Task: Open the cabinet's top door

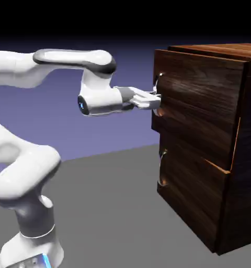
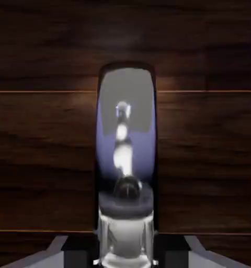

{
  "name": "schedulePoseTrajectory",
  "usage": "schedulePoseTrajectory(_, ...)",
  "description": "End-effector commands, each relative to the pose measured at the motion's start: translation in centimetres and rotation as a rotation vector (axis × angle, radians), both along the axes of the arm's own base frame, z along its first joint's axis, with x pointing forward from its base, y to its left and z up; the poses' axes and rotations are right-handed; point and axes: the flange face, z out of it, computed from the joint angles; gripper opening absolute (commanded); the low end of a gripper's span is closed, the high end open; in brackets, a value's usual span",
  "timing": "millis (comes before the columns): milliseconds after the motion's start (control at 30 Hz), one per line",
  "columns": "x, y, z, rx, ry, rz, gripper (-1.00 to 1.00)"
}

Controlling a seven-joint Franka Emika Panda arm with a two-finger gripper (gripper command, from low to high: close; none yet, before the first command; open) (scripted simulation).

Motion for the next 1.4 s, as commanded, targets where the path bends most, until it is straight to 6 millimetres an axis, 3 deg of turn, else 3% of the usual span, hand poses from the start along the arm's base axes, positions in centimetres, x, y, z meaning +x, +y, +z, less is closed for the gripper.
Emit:
schedulePoseTrajectory(0, -0.4, -0.2, 0.0, 0.006, -0.003, 0.013, -1.0)
schedulePoseTrajectory(233, -1.0, -0.5, 0.0, 0.005, -0.002, 0.031, -1.0)
schedulePoseTrajectory(700, -9.4, -7.7, 0.0, 0.004, 0.0, 0.335, -1.0)
schedulePoseTrajectory(1367, -15.7, -18.0, 0.0, 0.004, 0.0, 0.663, -1.0)
